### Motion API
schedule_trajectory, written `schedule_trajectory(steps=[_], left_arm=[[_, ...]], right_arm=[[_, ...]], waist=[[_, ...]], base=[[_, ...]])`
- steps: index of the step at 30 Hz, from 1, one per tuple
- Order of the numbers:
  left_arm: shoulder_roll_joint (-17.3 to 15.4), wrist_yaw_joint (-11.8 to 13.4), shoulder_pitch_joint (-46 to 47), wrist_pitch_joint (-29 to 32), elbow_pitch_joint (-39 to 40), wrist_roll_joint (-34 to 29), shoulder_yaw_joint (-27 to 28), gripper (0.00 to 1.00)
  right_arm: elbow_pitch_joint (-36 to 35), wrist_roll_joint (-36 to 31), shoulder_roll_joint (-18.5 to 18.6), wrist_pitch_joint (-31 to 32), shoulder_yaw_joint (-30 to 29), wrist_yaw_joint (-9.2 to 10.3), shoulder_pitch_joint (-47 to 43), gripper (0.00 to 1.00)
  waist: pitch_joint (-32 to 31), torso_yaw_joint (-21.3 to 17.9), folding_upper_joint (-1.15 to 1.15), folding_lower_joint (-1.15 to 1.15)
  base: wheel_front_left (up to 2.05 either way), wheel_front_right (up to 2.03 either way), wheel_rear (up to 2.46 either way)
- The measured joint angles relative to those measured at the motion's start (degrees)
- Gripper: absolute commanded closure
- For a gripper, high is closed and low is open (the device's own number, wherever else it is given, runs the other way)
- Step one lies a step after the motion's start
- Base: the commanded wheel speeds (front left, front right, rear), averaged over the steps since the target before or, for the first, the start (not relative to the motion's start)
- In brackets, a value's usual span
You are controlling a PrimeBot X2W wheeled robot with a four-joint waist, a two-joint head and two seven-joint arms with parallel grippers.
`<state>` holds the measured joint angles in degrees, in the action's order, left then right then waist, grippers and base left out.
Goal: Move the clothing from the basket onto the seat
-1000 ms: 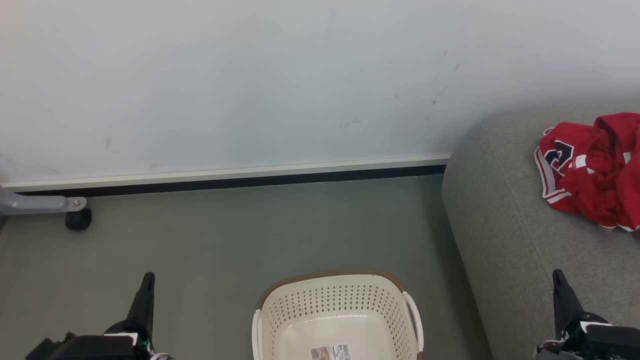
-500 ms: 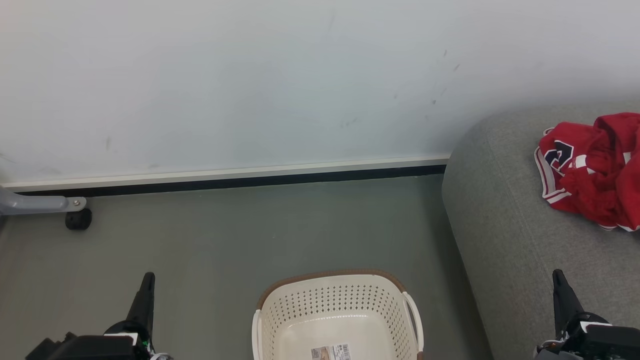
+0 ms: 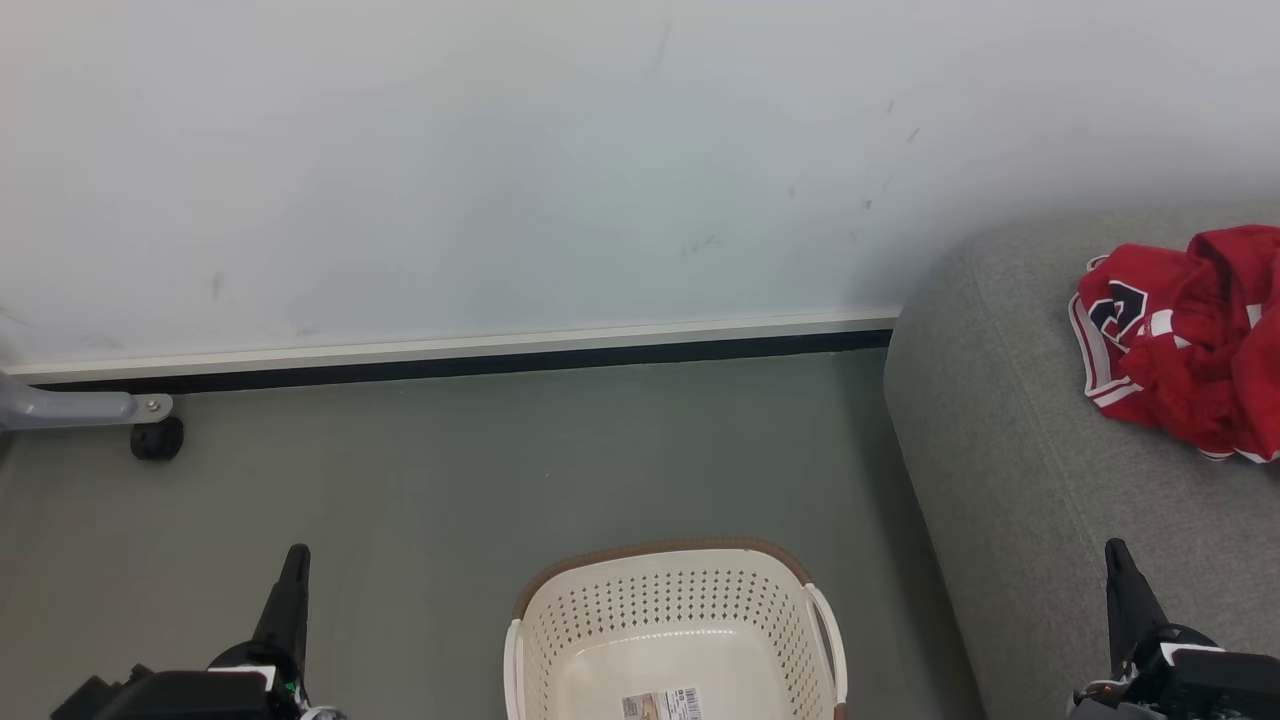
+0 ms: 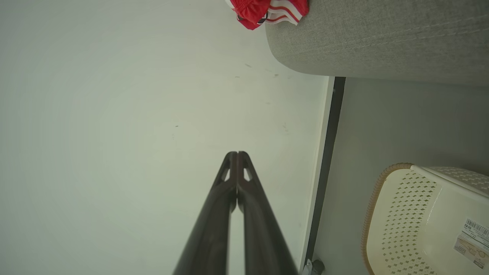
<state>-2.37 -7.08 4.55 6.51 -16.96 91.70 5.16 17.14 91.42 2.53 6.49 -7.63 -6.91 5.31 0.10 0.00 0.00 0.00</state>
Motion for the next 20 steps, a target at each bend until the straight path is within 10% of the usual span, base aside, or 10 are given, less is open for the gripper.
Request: schedule_trajectory(steps=[20], left_arm=[[0.0,0.0,0.0,0.0,0.0,0.0,0.0,1.0]], right_arm=[[-0.02,0.0,0.0,0.0,0.0,0.0,0.0,1.0]], waist=[[0.0,0.0,0.0,0.0]], base=[[0.0,0.0,0.0]])
